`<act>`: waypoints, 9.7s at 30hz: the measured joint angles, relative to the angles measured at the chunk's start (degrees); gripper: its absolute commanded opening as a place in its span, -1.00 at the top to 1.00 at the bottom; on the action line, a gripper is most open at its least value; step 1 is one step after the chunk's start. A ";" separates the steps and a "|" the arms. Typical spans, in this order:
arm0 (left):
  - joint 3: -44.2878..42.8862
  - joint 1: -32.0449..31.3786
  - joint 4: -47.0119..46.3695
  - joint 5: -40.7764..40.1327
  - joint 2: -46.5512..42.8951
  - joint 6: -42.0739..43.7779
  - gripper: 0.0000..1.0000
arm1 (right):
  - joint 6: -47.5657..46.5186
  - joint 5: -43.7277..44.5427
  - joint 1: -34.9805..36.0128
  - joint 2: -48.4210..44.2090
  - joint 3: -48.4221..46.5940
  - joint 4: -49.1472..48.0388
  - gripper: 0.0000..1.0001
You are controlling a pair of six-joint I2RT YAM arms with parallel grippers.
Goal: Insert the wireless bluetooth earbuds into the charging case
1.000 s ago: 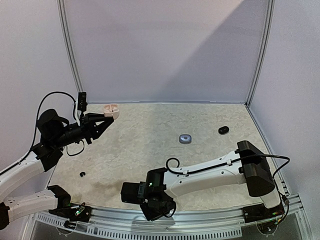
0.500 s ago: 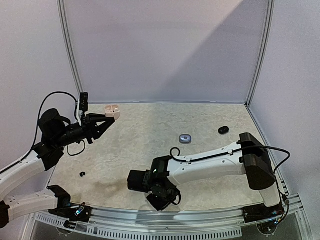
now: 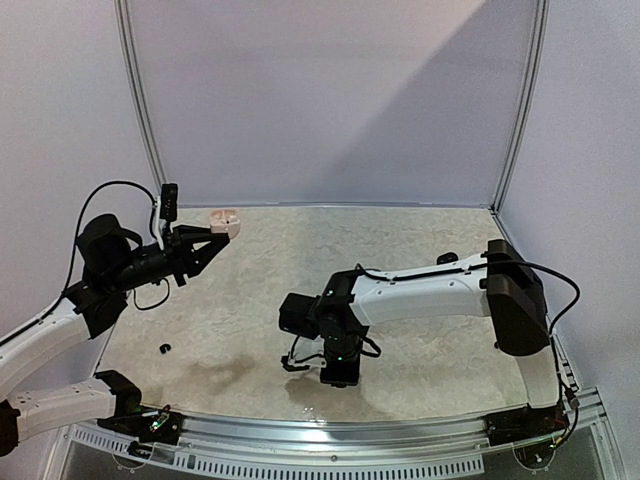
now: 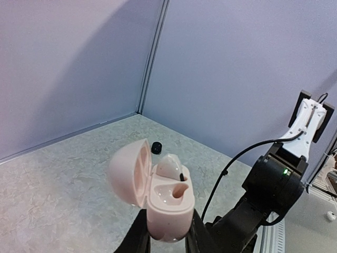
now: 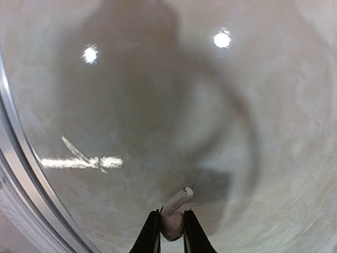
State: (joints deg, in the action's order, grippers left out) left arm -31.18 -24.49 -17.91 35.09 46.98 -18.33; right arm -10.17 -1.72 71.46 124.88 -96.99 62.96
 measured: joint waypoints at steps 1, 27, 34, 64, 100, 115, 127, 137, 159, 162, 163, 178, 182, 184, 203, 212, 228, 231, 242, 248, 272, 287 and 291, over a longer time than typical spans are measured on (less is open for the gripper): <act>-0.07 0.07 0.17 0.00 0.07 0.13 1.00 | -2.49 -0.72 -0.22 0.00 0.00 0.24 0.70; -0.74 0.68 0.76 0.02 1.31 0.81 1.00 | -25.79 1.14 -1.01 0.00 -4.81 4.44 -0.01; -0.74 0.68 0.74 0.00 1.31 0.76 1.00 | -6.03 0.24 -1.14 -4.52 -6.25 -5.79 0.58; -0.74 0.68 0.66 0.02 1.68 0.44 1.00 | 58.42 11.23 1.07 1.29 0.55 -7.30 0.91; -0.74 0.68 0.61 0.04 1.90 -0.37 1.00 | 56.72 5.57 8.37 -0.81 0.11 -0.20 0.84; -0.74 0.68 0.61 0.04 1.90 0.15 1.00 | 72.28 14.84 4.07 -5.73 -2.12 7.08 -0.18; -0.74 0.68 0.20 0.04 1.57 0.17 1.00 | 76.52 11.63 3.45 -5.51 3.10 2.36 0.18; -0.74 0.68 0.20 0.04 1.40 0.17 1.00 | 76.81 9.20 3.45 -4.02 5.90 -1.92 0.29; -0.72 0.68 0.20 0.07 1.40 0.59 1.00 | 77.81 7.98 3.39 -4.26 8.90 -6.23 0.83; -0.72 0.66 0.17 0.17 1.38 1.70 1.00 | 75.97 10.47 3.41 -4.26 7.58 -4.11 0.87; -0.72 0.63 0.17 0.17 1.36 2.16 1.00 | 75.25 11.52 3.39 -4.26 6.49 -2.78 0.88; -0.70 -4.24 -8.96 -8.59 0.59 18.32 1.00 | 41.07 44.54 6.43 -13.86 -30.84 -12.13 1.00; -0.70 -5.40 -11.15 -10.54 0.13 22.29 1.00 | 24.06 46.47 7.72 -14.36 -30.21 -30.16 1.00; -0.72 -5.77 -11.39 -11.41 -0.26 23.65 1.00 | 14.60 46.47 8.35 -13.53 -30.25 -38.40 1.00; -1.44 -6.01 -8.85 -16.50 -2.84 25.75 1.00 | -11.17 37.27 9.20 -3.52 -33.66 -55.12 1.00; -1.44 -6.01 -8.76 -16.28 -2.84 25.59 1.00 | -11.17 37.13 7.93 -2.75 -34.01 -56.87 1.00; -1.44 -6.01 -7.72 -16.11 -2.91 23.58 1.00 | -12.96 37.90 7.17 -1.33 -34.01 -56.74 1.00; -1.44 -6.01 -7.63 -16.09 -2.99 22.97 1.00 | -13.55 38.71 7.15 -1.33 -34.01 -56.63 1.00; -1.44 -6.01 -6.75 -16.06 -2.99 22.60 1.00 | -15.61 40.15 7.15 -0.94 -34.01 -56.63 1.00; -1.44 -6.01 -6.49 -15.87 -2.99 22.60 1.00 | -15.45 38.62 7.15 -0.83 -34.32 -56.96 1.00; -1.57 -6.03 -5.01 -15.08 -2.99 22.32 1.00 | -15.65 39.32 7.17 -0.83 -32.92 -56.54 1.00; -1.57 -6.03 -4.72 -15.45 -2.99 21.70 1.00 | -20.68 39.60 7.28 -0.83 -32.74 -56.41 1.00; -1.57 -6.03 -4.55 -15.50 -2.99 21.73 1.00 | -20.76 39.58 7.28 -0.83 -32.74 -56.15 0.94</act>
State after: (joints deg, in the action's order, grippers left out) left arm -32.75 -30.52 -22.46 19.59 43.99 3.40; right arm -30.94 37.87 78.74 124.05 -129.73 6.81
